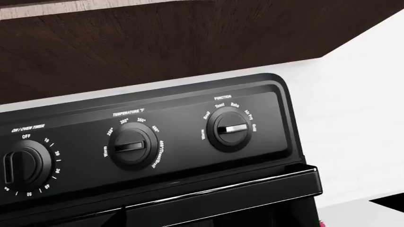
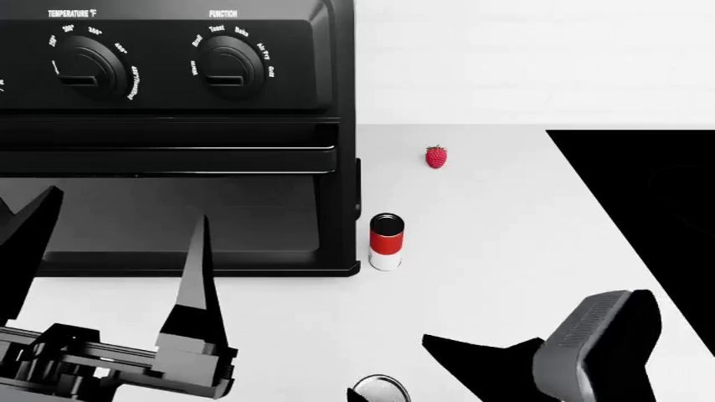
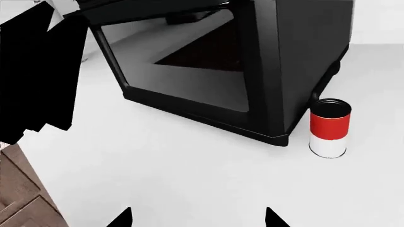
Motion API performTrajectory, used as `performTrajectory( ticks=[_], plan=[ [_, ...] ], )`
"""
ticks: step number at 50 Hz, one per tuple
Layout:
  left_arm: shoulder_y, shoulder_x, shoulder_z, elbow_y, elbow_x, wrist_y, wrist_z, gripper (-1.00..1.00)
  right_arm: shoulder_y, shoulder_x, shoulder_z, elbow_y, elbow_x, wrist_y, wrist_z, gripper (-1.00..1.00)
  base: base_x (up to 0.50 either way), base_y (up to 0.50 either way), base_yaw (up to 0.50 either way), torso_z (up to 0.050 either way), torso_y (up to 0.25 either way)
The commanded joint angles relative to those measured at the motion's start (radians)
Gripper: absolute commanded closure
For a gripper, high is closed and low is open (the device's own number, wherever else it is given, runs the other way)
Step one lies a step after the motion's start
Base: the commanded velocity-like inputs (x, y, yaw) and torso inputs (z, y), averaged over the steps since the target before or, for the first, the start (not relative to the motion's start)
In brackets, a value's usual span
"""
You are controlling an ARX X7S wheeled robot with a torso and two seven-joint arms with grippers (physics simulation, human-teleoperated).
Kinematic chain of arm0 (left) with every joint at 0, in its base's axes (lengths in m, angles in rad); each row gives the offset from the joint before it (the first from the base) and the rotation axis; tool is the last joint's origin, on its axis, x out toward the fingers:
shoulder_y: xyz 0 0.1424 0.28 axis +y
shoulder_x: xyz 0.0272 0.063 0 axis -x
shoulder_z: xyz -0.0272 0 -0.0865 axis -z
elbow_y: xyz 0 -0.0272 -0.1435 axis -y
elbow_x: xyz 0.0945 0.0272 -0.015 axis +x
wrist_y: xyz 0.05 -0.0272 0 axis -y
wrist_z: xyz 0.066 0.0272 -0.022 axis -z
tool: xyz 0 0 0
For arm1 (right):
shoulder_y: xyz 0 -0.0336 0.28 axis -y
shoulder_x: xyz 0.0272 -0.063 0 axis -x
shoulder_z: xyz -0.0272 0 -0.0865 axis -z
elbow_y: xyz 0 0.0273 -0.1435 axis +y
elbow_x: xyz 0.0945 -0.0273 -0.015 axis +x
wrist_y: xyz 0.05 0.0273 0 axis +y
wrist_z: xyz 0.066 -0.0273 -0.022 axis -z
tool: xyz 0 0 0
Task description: Pick the cans from the counter and place them in their designated side in the cabinet.
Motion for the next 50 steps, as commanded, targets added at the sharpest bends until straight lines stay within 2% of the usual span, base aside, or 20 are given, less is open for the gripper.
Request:
performTrajectory(
  ticks=[1,5,11,21,27,39,50],
  plan=[
    [0.027,-0.004,-0.020,0.000,0.003,-0.004,0.000,-1.00,-0.030,-0.064,-0.009,0.000,0.066,0.073,0.007,-1.00,0.00,0.00,0.00,0.000,0.000],
    [0.040,-0.004,-0.035,0.000,0.000,-0.007,0.000,-1.00,-0.040,-0.063,-0.009,0.000,0.114,0.113,-0.019,-1.00,0.00,0.00,0.00,0.000,0.000],
    [0.035,0.002,-0.037,0.000,-0.006,-0.009,0.000,-1.00,0.003,0.003,-0.009,0.000,0.191,0.166,-0.097,-1.00,0.00,0.00,0.00,0.000,0.000],
    [0.019,0.020,-0.041,0.000,-0.025,-0.008,0.000,-1.00,0.019,0.063,-0.009,0.000,0.232,0.222,-0.142,-1.00,0.00,0.00,0.00,0.000,0.000],
    [0.015,0.024,-0.036,0.000,-0.023,-0.005,0.000,-1.00,-0.014,0.057,-0.009,0.000,0.213,0.229,-0.121,-1.00,0.00,0.00,0.00,0.000,0.000],
    [0.033,0.011,-0.044,0.000,0.000,-0.005,0.000,-1.00,-0.089,-0.031,-0.009,0.000,0.162,0.207,-0.066,-1.00,0.00,0.00,0.00,0.000,0.000],
    [0.069,0.002,-0.063,0.000,0.018,-0.005,0.000,-1.00,-0.036,-0.027,-0.007,0.001,0.234,0.224,-0.109,-1.00,0.00,0.00,0.00,0.000,0.000]
  ],
)
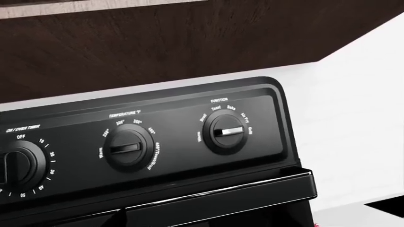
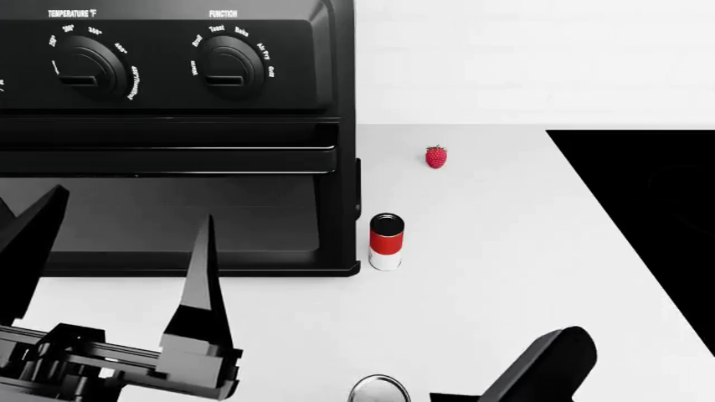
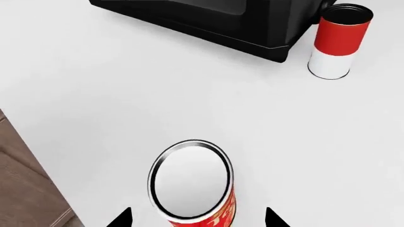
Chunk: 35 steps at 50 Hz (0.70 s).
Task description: Pick the cans from the counter and place them in their designated side in the cabinet.
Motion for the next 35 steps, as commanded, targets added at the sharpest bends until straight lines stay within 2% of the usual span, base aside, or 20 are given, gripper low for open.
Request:
performTrajectory(
  ticks=[1,12,20,35],
  plan=[
    [0.032,-0.007,-0.020,0.000,0.014,-0.001,0.000,-1.00,0.025,-0.017,0.004,0.001,0.047,0.008,-0.024,-1.00,0.00,0.00,0.00,0.000,0.000],
    [0.079,-0.012,-0.055,0.000,0.025,-0.005,0.000,-1.00,0.056,-0.082,0.073,0.028,0.116,0.018,-0.008,-1.00,0.00,0.00,0.00,0.000,0.000],
    [0.076,-0.026,-0.044,0.000,0.038,0.010,0.000,-1.00,0.011,-0.154,0.136,0.032,0.135,0.037,0.021,-1.00,0.00,0.00,0.00,0.000,0.000],
    [0.093,-0.033,-0.058,0.000,0.041,0.012,0.000,-1.00,0.039,-0.169,0.152,0.091,0.255,0.007,-0.091,-1.00,0.00,0.00,0.00,0.000,0.000]
  ],
)
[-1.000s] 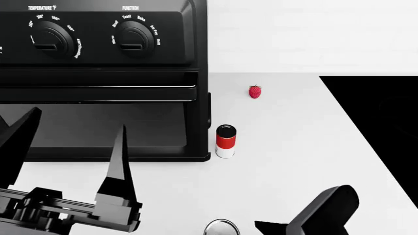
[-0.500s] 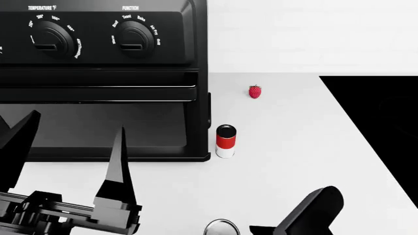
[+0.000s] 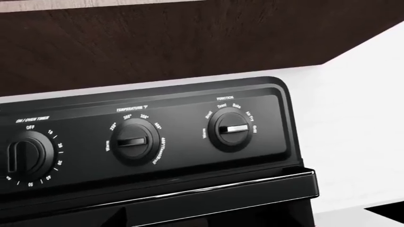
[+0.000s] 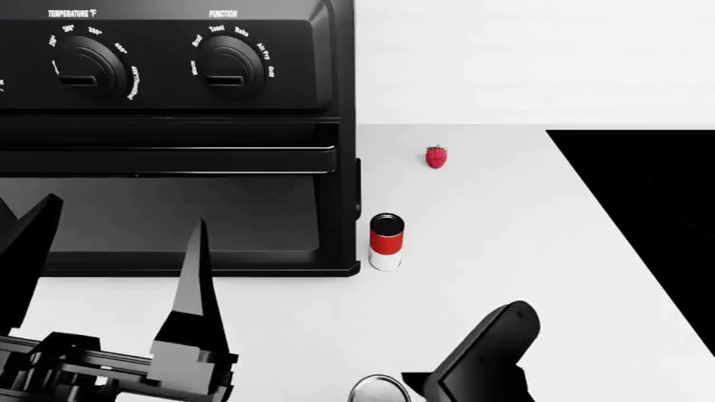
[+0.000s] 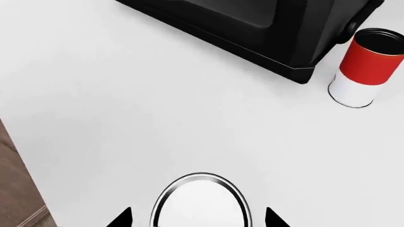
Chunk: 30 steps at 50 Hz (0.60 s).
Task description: Pick the cans from the counter and place them in their designated side in the cabinet.
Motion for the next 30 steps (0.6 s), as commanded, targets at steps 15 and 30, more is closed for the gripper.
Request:
performTrajectory(
  ticks=[15,30],
  plan=[
    [0.042,-0.015,-0.025,0.000,0.017,0.000,0.000,-1.00,-0.064,-0.008,0.053,0.069,0.069,0.006,-0.062,-1.00,0.00,0.00,0.00,0.000,0.000],
    [0.026,-0.029,0.007,0.000,0.038,0.017,0.000,-1.00,-0.113,0.003,0.079,0.082,0.055,0.029,-0.049,1.00,0.00,0.00,0.00,0.000,0.000]
  ],
)
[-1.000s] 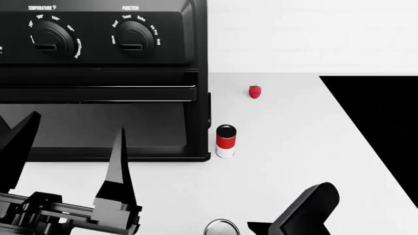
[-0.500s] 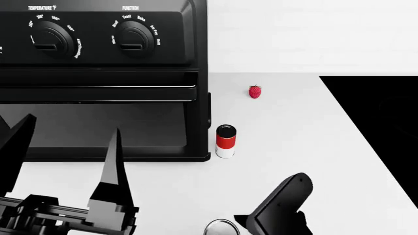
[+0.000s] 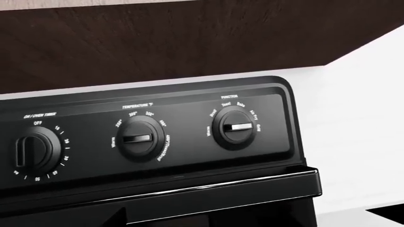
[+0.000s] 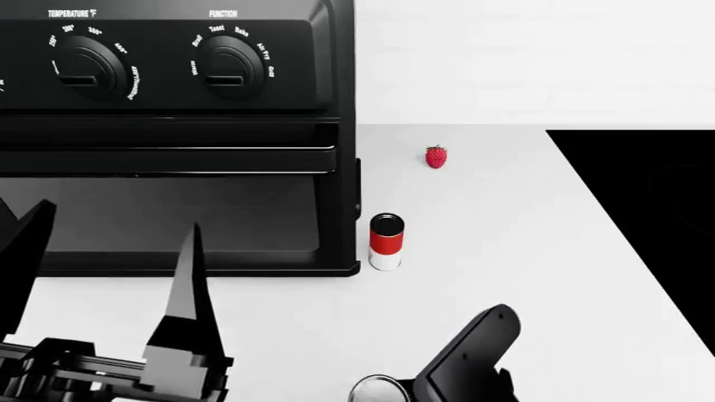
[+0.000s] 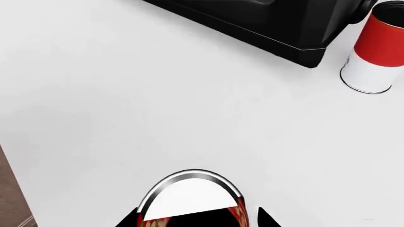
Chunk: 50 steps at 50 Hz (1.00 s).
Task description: Pick the cans from the counter and place them in their designated side in the cabinet.
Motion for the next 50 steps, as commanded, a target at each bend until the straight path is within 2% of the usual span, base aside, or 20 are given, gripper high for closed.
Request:
performTrajectory(
  ticks=[1,18,23,30,36,43,46,50],
  plan=[
    [0.000,-0.009,0.012,0.000,0.015,0.008,0.000,-1.00,-0.035,0.008,0.022,0.010,-0.013,0.018,0.013,1.00,0.00,0.00,0.00,0.000,0.000],
    [-0.007,-0.018,0.030,0.000,0.026,0.020,0.000,-1.00,-0.018,0.037,0.056,-0.011,-0.048,0.045,0.055,1.00,0.00,0.00,0.00,0.000,0.000],
    [-0.006,-0.015,0.031,0.000,0.026,0.019,0.000,-1.00,0.049,0.092,0.071,-0.050,-0.118,0.068,0.133,1.00,0.00,0.00,0.00,0.000,0.000],
    [-0.011,-0.013,0.041,0.000,0.028,0.020,0.000,-1.00,0.139,0.145,0.069,-0.089,-0.134,0.070,0.139,1.00,0.00,0.00,0.00,0.000,0.000],
    [-0.003,-0.013,0.041,0.000,0.034,0.020,0.000,-1.00,0.249,0.199,0.053,-0.104,-0.111,0.050,0.104,1.00,0.00,0.00,0.00,0.000,0.000],
    [0.017,-0.016,0.034,0.000,0.043,0.020,0.000,-1.00,0.460,0.281,0.009,-0.120,-0.026,0.007,0.019,1.00,0.00,0.00,0.00,0.000,0.000],
    [0.029,-0.017,0.027,0.000,0.048,0.018,0.000,-1.00,0.475,0.335,0.087,-0.125,0.015,0.058,0.007,1.00,0.00,0.00,0.00,0.000,0.000],
    [0.050,-0.018,0.015,0.000,0.053,0.016,0.000,-1.00,0.474,0.492,0.356,-0.126,0.166,0.261,-0.046,1.00,0.00,0.00,0.00,0.000,0.000]
  ],
)
